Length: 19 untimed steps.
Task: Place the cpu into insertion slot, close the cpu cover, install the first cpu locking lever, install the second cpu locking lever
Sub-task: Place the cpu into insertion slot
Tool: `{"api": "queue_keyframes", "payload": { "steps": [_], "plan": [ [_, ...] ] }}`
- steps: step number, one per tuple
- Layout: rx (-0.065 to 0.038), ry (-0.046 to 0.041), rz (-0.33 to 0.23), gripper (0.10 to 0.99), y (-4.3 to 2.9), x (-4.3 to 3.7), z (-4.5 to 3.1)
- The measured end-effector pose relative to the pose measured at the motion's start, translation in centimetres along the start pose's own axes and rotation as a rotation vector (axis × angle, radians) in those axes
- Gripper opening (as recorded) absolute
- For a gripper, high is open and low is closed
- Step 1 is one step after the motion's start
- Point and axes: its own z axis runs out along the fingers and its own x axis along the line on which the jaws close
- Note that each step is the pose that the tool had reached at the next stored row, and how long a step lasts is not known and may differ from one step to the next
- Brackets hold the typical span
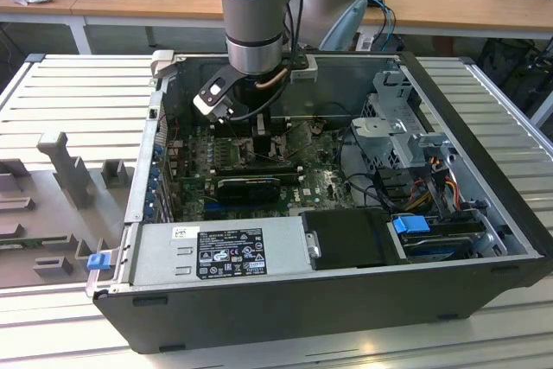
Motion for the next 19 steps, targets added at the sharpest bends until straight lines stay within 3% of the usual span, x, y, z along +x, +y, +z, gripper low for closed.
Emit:
{"api": "queue_keyframes", "payload": {
  "steps": [13,15,16,19],
  "plan": [
    [0.000,-0.0002,0.003,0.529,-0.07,0.11,0.45],
    [0.000,-0.0003,0.003,0.541,-0.07,0.10,0.45],
    [0.000,-0.0003,0.003,0.604,-0.07,0.10,0.45],
    [0.000,-0.0001,0.003,0.604,-0.04,0.11,0.09]
  ]
}}
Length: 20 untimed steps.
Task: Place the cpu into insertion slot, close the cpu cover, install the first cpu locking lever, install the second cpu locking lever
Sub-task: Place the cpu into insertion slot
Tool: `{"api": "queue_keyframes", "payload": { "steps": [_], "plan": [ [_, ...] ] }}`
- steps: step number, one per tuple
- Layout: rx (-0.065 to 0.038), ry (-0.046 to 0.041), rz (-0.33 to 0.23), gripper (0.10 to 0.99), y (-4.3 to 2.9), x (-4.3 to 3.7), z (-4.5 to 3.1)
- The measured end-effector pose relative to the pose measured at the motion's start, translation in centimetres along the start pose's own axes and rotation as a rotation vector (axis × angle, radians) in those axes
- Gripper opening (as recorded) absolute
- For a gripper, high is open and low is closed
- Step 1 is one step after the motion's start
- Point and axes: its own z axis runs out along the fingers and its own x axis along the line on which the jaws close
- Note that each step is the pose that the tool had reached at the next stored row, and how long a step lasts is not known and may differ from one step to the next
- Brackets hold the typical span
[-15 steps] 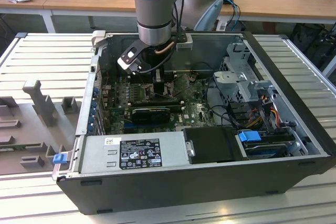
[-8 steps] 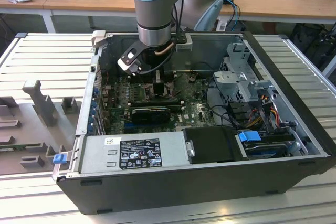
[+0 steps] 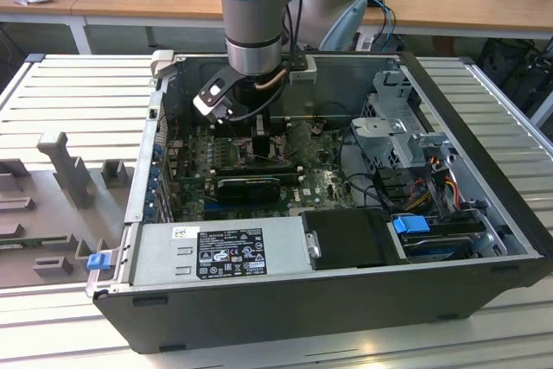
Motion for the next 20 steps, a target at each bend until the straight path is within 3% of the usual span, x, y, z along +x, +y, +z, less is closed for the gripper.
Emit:
{"api": "queue_keyframes", "payload": {
  "steps": [1,4,5,9,20],
  "plan": [
    [0.000,0.0000,0.000,0.604,0.01,0.00,-0.17],
    [0.000,0.0000,0.000,0.400,0.07,0.01,-0.78],
    [0.000,0.0000,0.000,0.400,0.07,0.01,-0.84],
    [0.000,0.0000,0.000,0.106,0.10,0.02,-1.13],
    [0.000,-0.0001,0.000,0.106,0.15,0.03,-1.71]
  ]
}}
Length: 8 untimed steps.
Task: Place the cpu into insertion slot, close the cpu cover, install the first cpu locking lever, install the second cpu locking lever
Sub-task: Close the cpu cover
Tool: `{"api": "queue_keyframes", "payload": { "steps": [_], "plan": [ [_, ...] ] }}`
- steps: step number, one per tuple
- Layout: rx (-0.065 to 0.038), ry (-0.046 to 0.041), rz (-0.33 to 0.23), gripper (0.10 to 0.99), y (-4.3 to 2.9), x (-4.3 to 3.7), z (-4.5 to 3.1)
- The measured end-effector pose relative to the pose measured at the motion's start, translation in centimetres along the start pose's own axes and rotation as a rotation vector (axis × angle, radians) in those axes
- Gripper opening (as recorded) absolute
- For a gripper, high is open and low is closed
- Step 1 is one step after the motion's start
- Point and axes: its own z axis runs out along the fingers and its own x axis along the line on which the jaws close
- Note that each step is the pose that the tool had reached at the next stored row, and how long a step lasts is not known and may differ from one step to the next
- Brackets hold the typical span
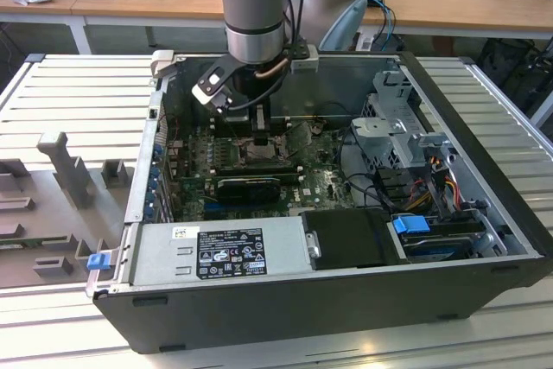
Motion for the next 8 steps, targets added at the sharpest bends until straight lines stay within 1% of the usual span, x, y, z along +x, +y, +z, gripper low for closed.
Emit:
{"api": "queue_keyframes", "payload": {
  "steps": [2,8],
  "plan": [
    [0.000,0.0003,0.000,0.106,0.01,0.01,-0.03],
    [0.001,0.0000,0.000,0.106,0.59,-0.04,0.02]
  ]
}}
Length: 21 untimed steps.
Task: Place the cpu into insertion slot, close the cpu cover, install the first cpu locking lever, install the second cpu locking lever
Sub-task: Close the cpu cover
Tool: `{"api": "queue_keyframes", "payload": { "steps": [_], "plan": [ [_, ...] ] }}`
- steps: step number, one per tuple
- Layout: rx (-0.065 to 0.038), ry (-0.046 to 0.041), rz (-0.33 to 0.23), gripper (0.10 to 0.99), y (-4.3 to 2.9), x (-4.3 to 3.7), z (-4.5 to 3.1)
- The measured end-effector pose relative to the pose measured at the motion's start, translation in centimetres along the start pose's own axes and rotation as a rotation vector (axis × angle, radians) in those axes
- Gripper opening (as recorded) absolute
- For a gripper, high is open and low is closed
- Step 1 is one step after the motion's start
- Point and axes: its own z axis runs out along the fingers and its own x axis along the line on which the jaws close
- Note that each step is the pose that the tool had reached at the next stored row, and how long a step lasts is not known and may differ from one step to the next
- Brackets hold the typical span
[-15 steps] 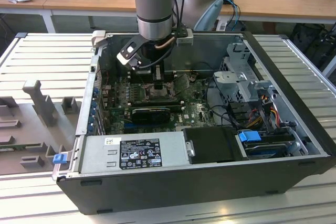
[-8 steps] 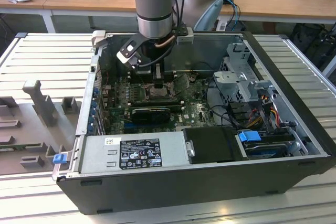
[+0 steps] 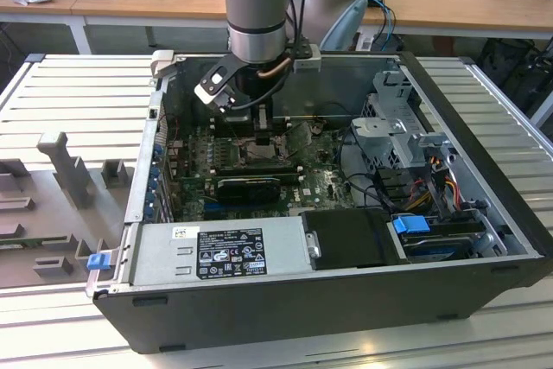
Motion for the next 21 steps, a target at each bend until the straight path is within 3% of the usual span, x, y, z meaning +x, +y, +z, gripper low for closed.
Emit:
{"api": "queue_keyframes", "payload": {
  "steps": [4,12,16,18,21],
  "plan": [
    [0.001,-0.0001,0.000,0.106,0.38,0.01,0.04],
    [0.001,0.0000,0.000,0.106,0.45,0.02,-0.73],
    [0.001,-0.0001,0.000,0.106,0.52,0.04,-1.55],
    [0.001,0.0000,0.000,0.106,0.60,0.05,-2.45],
    [0.001,0.0001,0.000,0.106,0.71,0.06,-2.63]
  ]
}}
